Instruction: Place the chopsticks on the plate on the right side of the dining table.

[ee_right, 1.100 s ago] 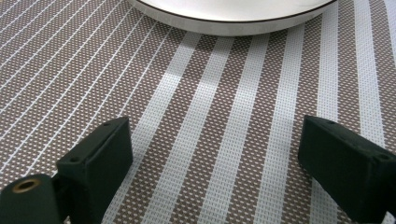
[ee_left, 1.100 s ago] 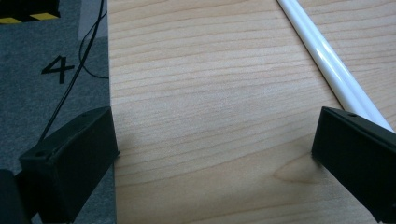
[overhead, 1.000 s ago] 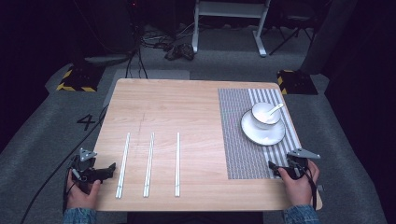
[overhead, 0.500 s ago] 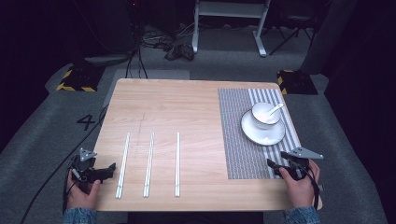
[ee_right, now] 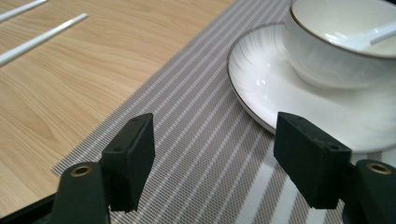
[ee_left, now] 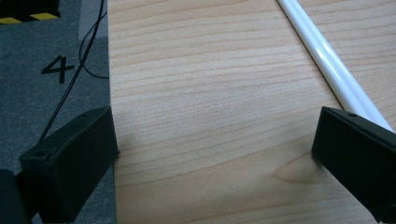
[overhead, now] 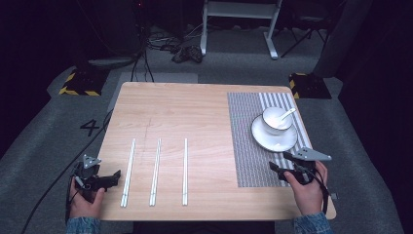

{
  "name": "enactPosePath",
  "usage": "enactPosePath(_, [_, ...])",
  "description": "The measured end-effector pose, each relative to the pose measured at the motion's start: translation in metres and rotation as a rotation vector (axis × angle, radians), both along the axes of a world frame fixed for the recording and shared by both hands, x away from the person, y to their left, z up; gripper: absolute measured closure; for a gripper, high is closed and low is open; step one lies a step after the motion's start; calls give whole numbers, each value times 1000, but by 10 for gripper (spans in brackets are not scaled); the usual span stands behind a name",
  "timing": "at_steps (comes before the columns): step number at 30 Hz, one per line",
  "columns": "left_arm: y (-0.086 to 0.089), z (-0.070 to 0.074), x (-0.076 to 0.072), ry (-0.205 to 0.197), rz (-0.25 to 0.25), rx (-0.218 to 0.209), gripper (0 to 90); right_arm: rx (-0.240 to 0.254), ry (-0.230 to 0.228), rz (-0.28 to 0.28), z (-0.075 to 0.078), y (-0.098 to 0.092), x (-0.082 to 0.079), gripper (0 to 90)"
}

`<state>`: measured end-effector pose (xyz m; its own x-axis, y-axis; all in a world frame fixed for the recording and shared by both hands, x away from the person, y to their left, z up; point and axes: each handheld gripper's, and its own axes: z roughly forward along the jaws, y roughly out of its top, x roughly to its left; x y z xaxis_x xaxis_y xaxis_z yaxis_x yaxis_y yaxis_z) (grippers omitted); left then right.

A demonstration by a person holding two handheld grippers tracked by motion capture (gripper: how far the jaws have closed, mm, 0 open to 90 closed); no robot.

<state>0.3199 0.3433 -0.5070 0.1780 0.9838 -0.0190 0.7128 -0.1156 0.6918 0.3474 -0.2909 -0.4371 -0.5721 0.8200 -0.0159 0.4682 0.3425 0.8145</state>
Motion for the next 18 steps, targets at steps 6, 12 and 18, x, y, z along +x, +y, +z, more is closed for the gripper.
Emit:
enactPosePath(6, [0,0,0,0,0,0,1,12,-14,29,10,15,9,295])
enactPosePath(12, [0,0,0,0,0,0,1,4,-28,52,19,32,22,295])
enactPosePath(18, [0,0,0,0,0,0,1,-25,-18,58,22,60,31,305])
